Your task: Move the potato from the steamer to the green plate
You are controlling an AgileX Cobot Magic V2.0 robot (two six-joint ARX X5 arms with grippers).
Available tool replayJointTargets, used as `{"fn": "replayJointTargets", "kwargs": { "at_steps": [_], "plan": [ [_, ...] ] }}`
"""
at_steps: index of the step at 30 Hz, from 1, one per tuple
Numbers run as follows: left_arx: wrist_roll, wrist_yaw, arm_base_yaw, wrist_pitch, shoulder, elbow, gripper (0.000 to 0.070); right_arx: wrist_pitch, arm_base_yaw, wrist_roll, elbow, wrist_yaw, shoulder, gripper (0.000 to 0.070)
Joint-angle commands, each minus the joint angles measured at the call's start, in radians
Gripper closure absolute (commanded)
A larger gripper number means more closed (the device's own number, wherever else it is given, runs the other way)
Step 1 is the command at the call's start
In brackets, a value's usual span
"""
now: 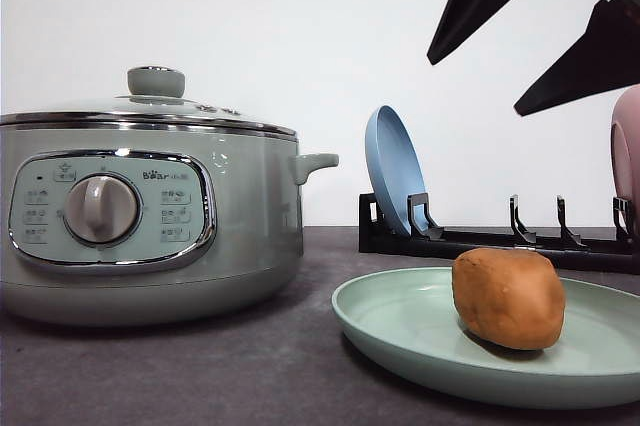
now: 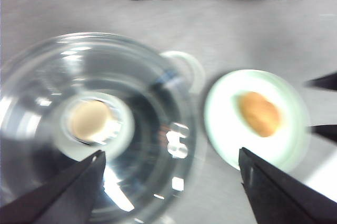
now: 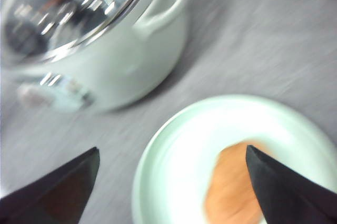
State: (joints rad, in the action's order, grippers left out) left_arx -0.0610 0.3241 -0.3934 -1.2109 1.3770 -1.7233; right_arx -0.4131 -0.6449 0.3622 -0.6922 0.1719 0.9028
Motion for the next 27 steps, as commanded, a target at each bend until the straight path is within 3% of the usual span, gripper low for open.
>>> {"fn": "replayJointTargets", "kwargs": {
  "at_steps": [1,7,9,11,12,13,15,17,27],
  "plan": [
    [0.002,0.021,-0.009,-0.007,-0.006,-0.026,0.0192,-0.008,-0.006,-0.014,-0.017,0.035,0.004,0.0140],
    [0.002,0.030,-0.018,-0.058,-0.037,-0.026,0.0216,-0.043,-0.006,-0.014,-0.017,0.111,0.004,0.0140],
    [0.002,0.030,-0.025,-0.075,-0.040,-0.026,0.0282,-0.048,-0.006,-0.014,-0.017,0.117,0.004,0.0141],
    [0.002,0.031,-0.028,-0.089,-0.040,-0.026,0.0393,-0.053,-0.006,-0.014,-0.017,0.117,0.004,0.0153],
    [0.002,0.031,-0.029,-0.094,-0.040,-0.026,0.0458,-0.057,-0.006,-0.013,-0.017,0.117,0.004,0.0192],
    [0.002,0.032,-0.029,-0.099,-0.040,-0.026,0.0541,-0.062,-0.006,-0.014,-0.017,0.117,0.004,0.0285],
    [0.002,0.032,-0.031,-0.102,-0.040,-0.026,0.0685,-0.071,-0.006,-0.014,-0.017,0.116,0.004,0.0528],
    [0.002,0.032,-0.033,-0.102,-0.040,-0.026,0.0700,-0.075,-0.006,-0.014,-0.017,0.116,0.004,0.0700],
    [0.002,0.032,-0.033,-0.101,-0.040,-0.026,0.0700,-0.071,-0.006,-0.014,-0.017,0.116,0.004,0.0700]
  ]
}}
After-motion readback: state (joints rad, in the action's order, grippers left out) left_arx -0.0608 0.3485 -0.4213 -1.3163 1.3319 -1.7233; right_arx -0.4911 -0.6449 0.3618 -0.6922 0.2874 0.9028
